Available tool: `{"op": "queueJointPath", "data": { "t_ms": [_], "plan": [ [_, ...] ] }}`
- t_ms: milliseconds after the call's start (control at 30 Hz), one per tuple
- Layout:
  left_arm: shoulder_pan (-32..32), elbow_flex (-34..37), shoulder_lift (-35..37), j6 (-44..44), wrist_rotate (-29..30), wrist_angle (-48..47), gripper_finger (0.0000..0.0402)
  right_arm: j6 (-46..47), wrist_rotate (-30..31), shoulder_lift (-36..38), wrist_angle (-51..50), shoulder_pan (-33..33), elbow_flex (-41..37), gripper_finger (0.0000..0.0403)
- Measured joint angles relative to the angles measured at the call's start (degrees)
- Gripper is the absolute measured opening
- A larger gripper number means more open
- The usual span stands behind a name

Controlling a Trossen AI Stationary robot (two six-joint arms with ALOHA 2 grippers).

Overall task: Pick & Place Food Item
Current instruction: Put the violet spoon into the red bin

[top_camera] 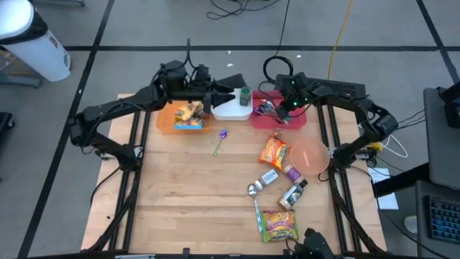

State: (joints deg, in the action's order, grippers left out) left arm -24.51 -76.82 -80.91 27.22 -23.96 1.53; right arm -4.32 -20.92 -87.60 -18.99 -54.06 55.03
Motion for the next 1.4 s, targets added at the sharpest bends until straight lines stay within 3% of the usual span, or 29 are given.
{"op": "queueJointPath", "data": {
  "t_ms": [233, 933, 1100, 1400],
  "plan": [
    [-0.2, 0.0, -0.3, -1.7, -0.1, 0.0, 0.0241, -1.6, 3.1, -2.6, -1.5, 0.1, 0.0, 0.0],
    [-3.5, 0.0, -0.3, -2.4, -6.0, -0.1, 0.0241, -0.3, 4.8, -4.6, -2.3, 0.5, 0.0, 0.0],
    [-3.5, 0.0, -0.3, -1.6, -6.7, -0.3, 0.0241, 0.3, 8.9, -5.1, -1.0, 1.0, 0.0, 0.0],
    [-3.5, 0.0, -0.3, -1.5, -6.7, -3.0, 0.0241, 0.2, 8.9, -5.0, -0.6, 1.0, 0.0, 0.0]
  ]
}}
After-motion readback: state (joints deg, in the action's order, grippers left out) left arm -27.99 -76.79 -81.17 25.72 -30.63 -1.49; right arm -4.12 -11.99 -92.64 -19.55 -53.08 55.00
